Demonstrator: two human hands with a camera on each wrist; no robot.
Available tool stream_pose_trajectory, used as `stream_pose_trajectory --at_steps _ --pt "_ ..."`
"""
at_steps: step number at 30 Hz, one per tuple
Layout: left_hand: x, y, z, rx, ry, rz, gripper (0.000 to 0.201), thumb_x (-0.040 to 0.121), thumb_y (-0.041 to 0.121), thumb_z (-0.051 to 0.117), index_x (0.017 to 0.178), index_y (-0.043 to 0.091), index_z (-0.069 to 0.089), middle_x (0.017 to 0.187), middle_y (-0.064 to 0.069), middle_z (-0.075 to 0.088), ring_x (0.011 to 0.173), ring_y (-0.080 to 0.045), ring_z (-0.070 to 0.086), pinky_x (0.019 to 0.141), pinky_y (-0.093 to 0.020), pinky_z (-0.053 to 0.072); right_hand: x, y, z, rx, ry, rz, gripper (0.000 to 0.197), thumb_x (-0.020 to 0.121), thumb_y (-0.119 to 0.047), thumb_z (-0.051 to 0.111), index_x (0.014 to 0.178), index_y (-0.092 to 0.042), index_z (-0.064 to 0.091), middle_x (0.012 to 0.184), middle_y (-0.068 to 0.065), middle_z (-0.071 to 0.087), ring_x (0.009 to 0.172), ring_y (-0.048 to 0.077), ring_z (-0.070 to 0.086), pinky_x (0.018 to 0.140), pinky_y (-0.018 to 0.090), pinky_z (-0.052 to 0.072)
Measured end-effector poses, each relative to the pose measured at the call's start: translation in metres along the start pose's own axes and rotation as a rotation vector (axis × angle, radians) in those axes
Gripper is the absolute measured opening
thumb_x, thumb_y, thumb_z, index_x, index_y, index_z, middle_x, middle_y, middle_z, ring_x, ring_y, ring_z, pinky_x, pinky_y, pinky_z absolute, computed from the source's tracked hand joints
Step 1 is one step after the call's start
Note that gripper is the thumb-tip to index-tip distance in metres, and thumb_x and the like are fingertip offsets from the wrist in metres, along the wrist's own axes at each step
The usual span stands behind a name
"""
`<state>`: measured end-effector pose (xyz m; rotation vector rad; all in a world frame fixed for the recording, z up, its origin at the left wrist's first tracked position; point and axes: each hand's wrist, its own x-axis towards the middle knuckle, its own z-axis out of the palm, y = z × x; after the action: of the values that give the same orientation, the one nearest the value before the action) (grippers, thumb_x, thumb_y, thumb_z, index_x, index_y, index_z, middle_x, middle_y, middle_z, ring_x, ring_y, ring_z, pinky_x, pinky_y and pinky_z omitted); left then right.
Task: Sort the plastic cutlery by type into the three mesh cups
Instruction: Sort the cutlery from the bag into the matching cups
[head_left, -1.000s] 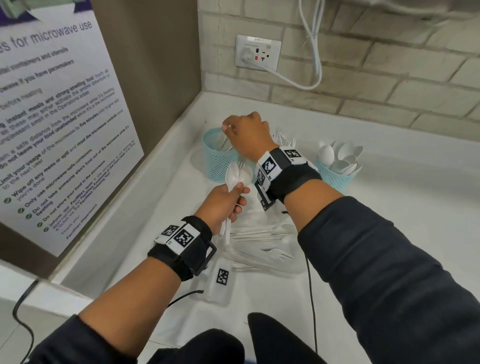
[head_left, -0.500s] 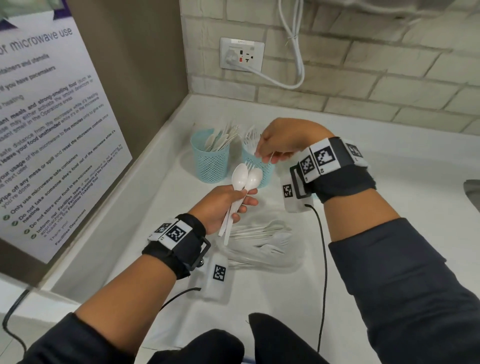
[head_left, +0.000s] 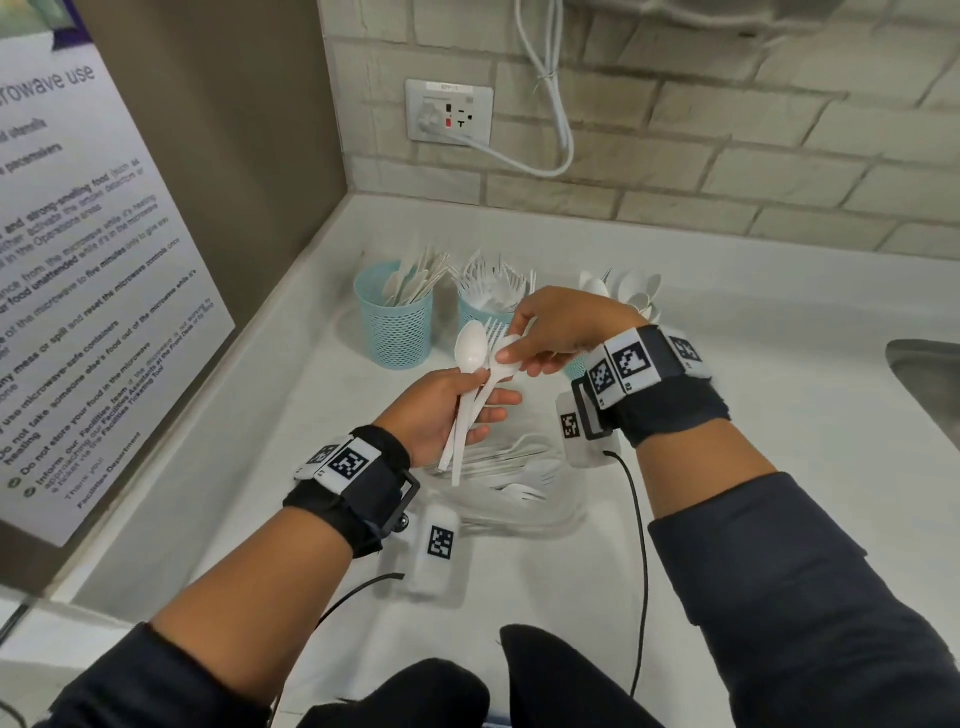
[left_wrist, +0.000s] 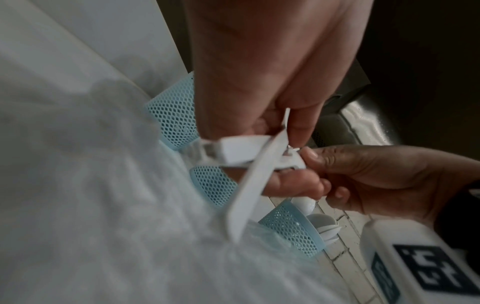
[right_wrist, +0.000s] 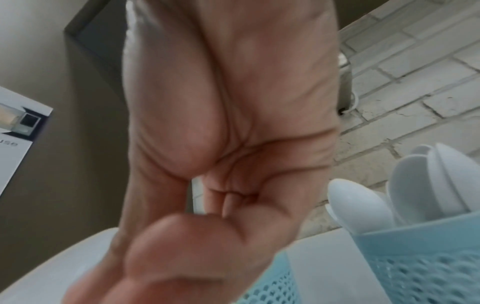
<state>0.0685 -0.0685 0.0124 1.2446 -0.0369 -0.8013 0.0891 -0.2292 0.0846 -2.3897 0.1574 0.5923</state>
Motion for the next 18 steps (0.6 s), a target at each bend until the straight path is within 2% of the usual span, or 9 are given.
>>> stream_pose_trajectory --at_steps 2,3,9,13,16,18 --pt "-0.001 0.0 0.0 -0.011 -0.009 -0.007 0.022 0.099 0.023 0.037 0.1 0.017 0.058 0.088 -0.002 0.072 0.071 -0.011 0.063 0.056 -0.019 0.047 0.0 0.005 -0.001 0.057 0.004 -0.002 0.024 0.08 -0.019 0.072 0.097 -0.009 0.058 0.081 0.011 0.069 0.064 0.014 0.062 0.059 0.018 0.053" --pt "-0.001 0.0 0.0 -0.016 -0.013 -0.007 0.022 0.099 0.023 0.037 0.1 0.018 0.058 0.089 -0.002 0.072 0.073 -0.012 0.063 0.059 -0.02 0.048 0.0 0.007 -0.002 0.089 -0.001 -0.006 0.02 0.08 -0.017 0.072 0.094 -0.012 0.058 0.082 0.011 0.069 0.065 0.013 0.062 0.057 0.016 0.053" --pt "0.0 0.0 0.001 -0.004 -0.03 -0.005 0.025 0.099 0.024 0.035 0.1 0.019 0.06 0.097 -0.003 0.069 0.08 -0.013 0.063 0.067 -0.024 0.046 -0.002 0.014 -0.004 0.281 -0.019 -0.048 0.018 0.083 -0.002 0.066 0.095 -0.013 0.058 0.082 0.013 0.068 0.07 0.015 0.066 0.07 0.021 0.056" --pt "0.002 -0.001 0.003 0.03 -0.029 0.008 0.024 0.101 0.022 0.034 0.103 0.019 0.058 0.1 -0.003 0.068 0.081 -0.013 0.063 0.068 -0.024 0.047 -0.001 0.014 0.001 0.385 -0.048 -0.004 0.023 0.085 -0.01 0.065 0.105 -0.008 0.054 0.087 0.016 0.067 0.071 0.016 0.067 0.074 0.025 0.056" --pt "0.002 -0.002 0.006 0.056 -0.029 0.024 0.024 0.101 0.021 0.034 0.101 0.019 0.058 0.1 -0.003 0.068 0.08 -0.012 0.062 0.066 -0.024 0.045 0.0 0.013 0.006 0.404 -0.059 -0.005 0.018 0.085 -0.018 0.065 0.095 -0.008 0.054 0.089 0.017 0.065 0.073 0.017 0.065 0.075 0.025 0.055" --pt "0.003 -0.003 0.007 0.061 -0.024 0.031 0.025 0.101 0.022 0.034 0.099 0.02 0.058 0.099 -0.003 0.068 0.076 -0.011 0.062 0.064 -0.023 0.043 0.001 0.014 0.006 0.399 -0.043 -0.002 0.014 0.086 -0.018 0.065 0.085 -0.009 0.054 0.084 0.015 0.065 0.07 0.016 0.065 0.074 0.024 0.054"
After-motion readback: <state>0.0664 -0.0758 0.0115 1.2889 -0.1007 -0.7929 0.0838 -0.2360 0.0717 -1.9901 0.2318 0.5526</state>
